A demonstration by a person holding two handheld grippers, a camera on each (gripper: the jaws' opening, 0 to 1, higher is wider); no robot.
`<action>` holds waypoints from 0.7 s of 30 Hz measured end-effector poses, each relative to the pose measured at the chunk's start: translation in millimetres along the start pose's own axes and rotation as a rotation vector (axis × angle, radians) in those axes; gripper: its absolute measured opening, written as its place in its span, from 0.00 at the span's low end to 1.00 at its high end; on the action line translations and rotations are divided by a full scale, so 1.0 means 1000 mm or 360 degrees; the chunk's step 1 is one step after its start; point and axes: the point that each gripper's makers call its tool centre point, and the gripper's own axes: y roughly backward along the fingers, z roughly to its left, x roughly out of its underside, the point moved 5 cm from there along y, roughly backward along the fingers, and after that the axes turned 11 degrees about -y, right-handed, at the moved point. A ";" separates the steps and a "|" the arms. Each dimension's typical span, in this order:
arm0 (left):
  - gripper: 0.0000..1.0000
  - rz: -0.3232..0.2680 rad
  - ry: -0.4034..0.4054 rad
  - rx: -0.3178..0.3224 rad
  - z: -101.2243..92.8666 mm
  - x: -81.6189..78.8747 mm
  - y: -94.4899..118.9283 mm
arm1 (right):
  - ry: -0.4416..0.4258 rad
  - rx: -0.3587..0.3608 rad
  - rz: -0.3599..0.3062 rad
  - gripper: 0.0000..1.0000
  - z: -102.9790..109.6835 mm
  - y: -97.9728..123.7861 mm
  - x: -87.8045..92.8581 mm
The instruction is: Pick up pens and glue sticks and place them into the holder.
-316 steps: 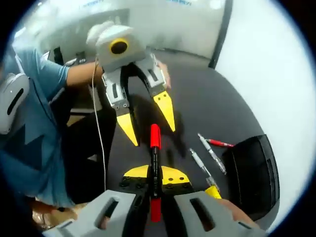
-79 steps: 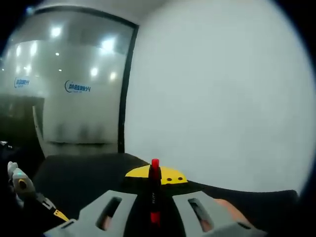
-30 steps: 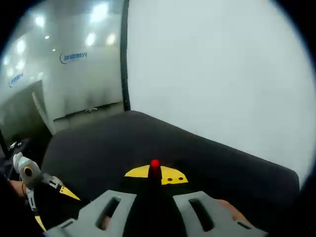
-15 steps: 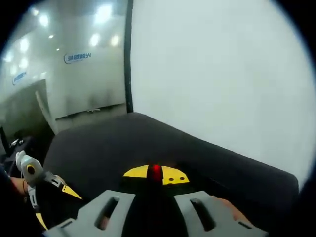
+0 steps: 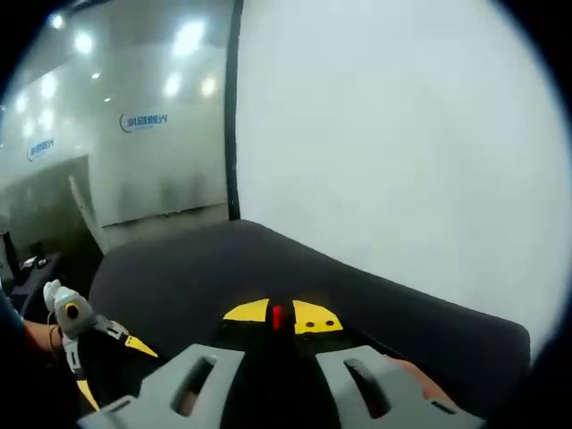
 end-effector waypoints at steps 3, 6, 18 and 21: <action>0.77 -0.0008 0.0074 -0.0072 0.007 -0.005 -0.001 | 0.0067 -0.0014 0.0018 0.07 0.008 0.014 0.000; 0.73 0.0037 0.0052 -0.0195 0.021 -0.008 0.002 | 0.0123 -0.0037 -0.0003 0.07 0.014 0.026 -0.005; 0.52 0.0130 -0.0041 -0.0298 0.060 -0.029 0.004 | 0.0421 -0.0268 -0.0022 0.18 0.036 0.064 -0.007; 0.45 0.0171 0.0068 -0.0393 0.068 -0.031 0.002 | 0.0422 -0.0264 -0.0043 0.18 0.031 0.067 -0.011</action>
